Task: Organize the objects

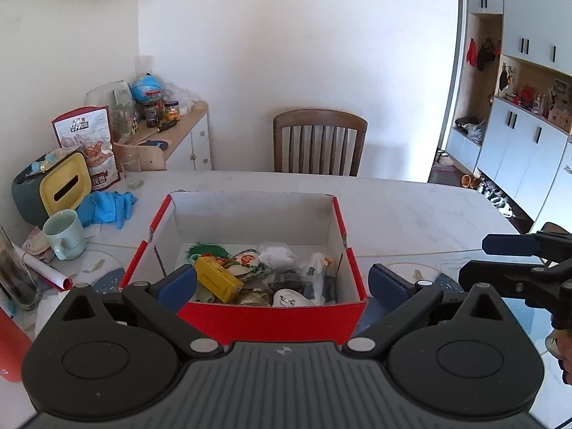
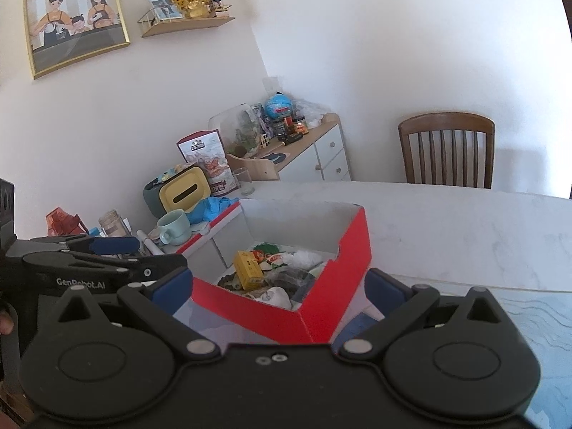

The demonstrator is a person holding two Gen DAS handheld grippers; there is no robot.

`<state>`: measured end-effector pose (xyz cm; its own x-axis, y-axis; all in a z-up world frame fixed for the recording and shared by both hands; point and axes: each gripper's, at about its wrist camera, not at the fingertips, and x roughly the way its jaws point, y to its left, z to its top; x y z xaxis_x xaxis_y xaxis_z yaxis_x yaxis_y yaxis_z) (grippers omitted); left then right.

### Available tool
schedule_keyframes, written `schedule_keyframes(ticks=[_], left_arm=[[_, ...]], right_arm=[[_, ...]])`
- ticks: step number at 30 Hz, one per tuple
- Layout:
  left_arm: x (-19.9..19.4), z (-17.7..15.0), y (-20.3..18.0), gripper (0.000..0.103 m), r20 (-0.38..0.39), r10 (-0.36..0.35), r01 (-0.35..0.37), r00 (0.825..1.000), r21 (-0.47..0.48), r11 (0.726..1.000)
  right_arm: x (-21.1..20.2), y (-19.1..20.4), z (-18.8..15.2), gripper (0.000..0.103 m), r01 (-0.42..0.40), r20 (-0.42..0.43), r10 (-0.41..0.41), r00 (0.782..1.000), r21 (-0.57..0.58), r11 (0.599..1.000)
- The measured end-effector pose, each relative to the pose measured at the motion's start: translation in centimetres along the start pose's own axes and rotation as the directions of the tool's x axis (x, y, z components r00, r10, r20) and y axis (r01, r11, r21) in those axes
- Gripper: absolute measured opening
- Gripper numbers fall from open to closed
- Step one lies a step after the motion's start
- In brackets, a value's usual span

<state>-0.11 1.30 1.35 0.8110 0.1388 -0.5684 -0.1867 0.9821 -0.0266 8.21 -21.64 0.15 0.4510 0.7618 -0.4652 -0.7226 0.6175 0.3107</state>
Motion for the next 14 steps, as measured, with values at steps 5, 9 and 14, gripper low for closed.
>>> schedule_keyframes(ticks=[5, 9, 14], left_arm=[[0.0, -0.1, -0.6, 0.103, 0.003, 0.009, -0.009, 1.0, 0.008, 1.0], [0.2, 0.1, -1.1, 0.103, 0.0, -0.005, 0.005, 1.0, 0.013, 1.0], [0.5, 0.2, -1.8, 0.103, -0.009, -0.019, 0.019, 1.0, 0.004, 1.0]], right_arm=[[-0.5, -0.6, -0.5, 0.102, 0.019, 0.002, -0.019, 1.0, 0.013, 1.0], [-1.1, -1.6, -0.8, 0.102, 0.047, 0.005, -0.047, 0.999, 0.026, 0.999], [-1.8, -3.3, -1.3, 0.102, 0.094, -0.001, -0.094, 0.996, 0.035, 0.995]])
